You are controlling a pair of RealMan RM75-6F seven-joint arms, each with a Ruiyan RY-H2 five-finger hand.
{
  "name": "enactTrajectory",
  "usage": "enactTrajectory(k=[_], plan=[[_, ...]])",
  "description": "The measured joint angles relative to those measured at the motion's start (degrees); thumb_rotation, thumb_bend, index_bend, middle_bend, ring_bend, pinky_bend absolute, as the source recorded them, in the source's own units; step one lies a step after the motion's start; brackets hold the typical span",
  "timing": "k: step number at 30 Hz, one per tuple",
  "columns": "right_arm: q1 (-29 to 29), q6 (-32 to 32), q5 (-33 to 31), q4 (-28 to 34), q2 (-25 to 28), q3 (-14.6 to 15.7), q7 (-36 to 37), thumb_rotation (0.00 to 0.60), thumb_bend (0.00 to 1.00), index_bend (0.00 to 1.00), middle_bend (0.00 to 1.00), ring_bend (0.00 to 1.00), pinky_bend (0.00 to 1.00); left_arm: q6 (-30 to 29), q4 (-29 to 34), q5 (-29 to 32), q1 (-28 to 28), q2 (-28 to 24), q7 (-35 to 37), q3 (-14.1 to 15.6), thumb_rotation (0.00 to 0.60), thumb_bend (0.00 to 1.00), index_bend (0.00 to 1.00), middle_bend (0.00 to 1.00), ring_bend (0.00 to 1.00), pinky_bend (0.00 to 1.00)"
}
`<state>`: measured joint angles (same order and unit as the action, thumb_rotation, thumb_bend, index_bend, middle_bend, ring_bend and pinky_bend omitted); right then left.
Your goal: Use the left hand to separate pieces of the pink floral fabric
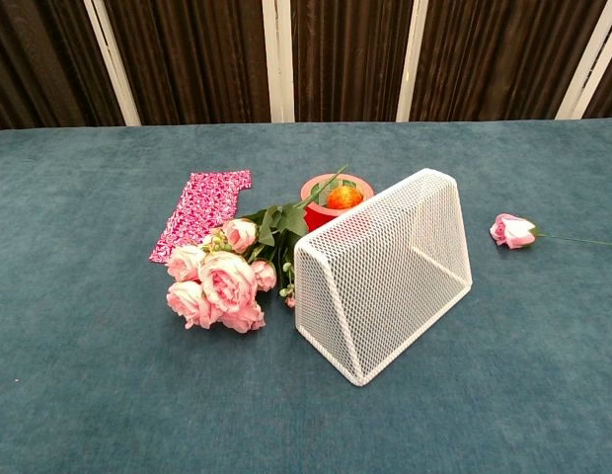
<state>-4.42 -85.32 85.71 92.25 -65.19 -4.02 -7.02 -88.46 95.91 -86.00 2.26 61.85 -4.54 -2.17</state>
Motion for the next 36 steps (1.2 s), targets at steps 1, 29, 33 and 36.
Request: enactTrajectory(k=[1,29,33,36], plan=[[0.0,0.0,0.0,0.0,0.0,0.0,0.0,0.600,0.38,0.00,0.06,0.18,0.34,0.0,0.0,0.0,0.0,0.0,0.0,0.0,0.600,0.46,0.08,0.04,0.11,0.28],[0.0,0.5,0.0,0.0,0.2,0.3,0.2,0.600,0.38,0.00,0.06,0.18,0.34,2.5,-1.5,-0.5,1.7,0.4,1.3,-0.1,0.600,0.46,0.07,0.10,0.12,0.28],[0.0,0.3,-0.1,0.1,0.4,0.2,0.5,0.600,0.38,0.00,0.06,0.18,0.34,2.4,-2.1,-0.8,2.0,0.7,1.4,-0.3,0.600,0.49,0.07,0.25,0.22,0.32],[0.1,0.4,-0.4,0.1,0.6,0.1,1.0,0.600,0.38,0.00,0.06,0.18,0.34,3.1,-3.0,-0.7,3.1,1.2,0.6,-1.0,0.600,0.52,0.07,0.38,0.33,0.37]])
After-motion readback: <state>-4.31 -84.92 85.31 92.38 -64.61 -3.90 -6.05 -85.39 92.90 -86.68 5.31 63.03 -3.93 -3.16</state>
